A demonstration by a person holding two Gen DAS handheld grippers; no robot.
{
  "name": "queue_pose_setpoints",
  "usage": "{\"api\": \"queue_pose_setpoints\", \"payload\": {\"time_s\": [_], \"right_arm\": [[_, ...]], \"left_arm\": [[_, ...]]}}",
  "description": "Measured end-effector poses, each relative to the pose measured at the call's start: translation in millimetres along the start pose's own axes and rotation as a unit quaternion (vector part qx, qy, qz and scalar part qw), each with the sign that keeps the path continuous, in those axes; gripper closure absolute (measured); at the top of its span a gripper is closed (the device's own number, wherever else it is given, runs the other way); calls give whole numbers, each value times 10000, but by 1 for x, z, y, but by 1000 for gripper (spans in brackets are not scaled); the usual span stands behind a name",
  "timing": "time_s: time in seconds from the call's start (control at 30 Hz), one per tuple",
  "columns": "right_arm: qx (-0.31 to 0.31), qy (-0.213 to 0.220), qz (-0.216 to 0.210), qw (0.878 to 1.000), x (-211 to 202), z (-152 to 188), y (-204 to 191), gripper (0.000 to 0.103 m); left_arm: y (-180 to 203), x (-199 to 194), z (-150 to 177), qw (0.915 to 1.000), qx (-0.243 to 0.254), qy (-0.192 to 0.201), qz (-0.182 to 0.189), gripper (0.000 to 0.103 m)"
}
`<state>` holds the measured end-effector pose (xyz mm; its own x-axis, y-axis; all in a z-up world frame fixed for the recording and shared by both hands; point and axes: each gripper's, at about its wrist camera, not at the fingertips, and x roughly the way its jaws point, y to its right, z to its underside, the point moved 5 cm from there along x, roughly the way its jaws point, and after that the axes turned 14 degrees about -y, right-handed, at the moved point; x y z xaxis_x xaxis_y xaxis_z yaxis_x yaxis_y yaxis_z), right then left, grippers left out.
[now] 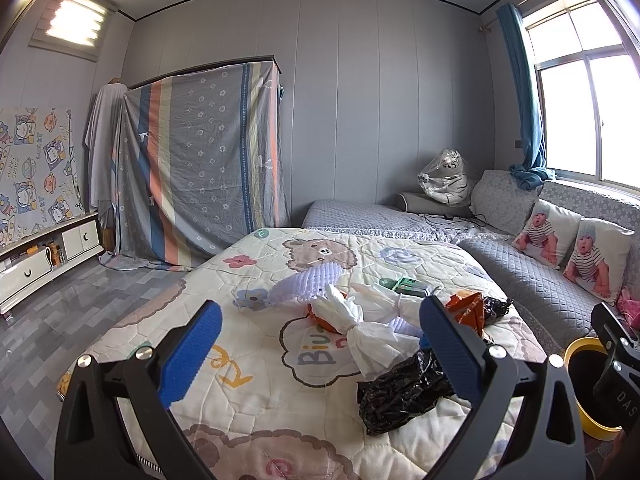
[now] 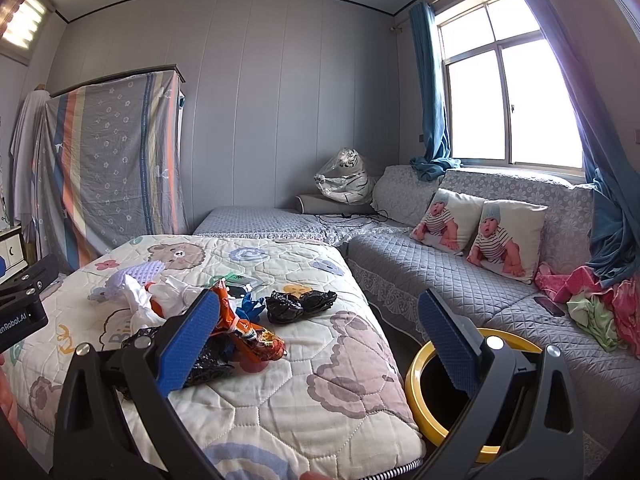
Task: Collect trash
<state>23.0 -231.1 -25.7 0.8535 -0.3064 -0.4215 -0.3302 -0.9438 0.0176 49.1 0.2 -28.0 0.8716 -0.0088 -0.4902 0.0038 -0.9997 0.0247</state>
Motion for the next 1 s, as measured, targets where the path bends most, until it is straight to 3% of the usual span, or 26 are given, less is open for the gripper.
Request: {"api": "queue_pose_setpoints", "payload": {"time_s": [1.0], "right_arm": [[-89,95,-20,9999,0,-6,-3,8]], "left_arm": [[-13,8,1,9999,80,57,-39,7]]}}
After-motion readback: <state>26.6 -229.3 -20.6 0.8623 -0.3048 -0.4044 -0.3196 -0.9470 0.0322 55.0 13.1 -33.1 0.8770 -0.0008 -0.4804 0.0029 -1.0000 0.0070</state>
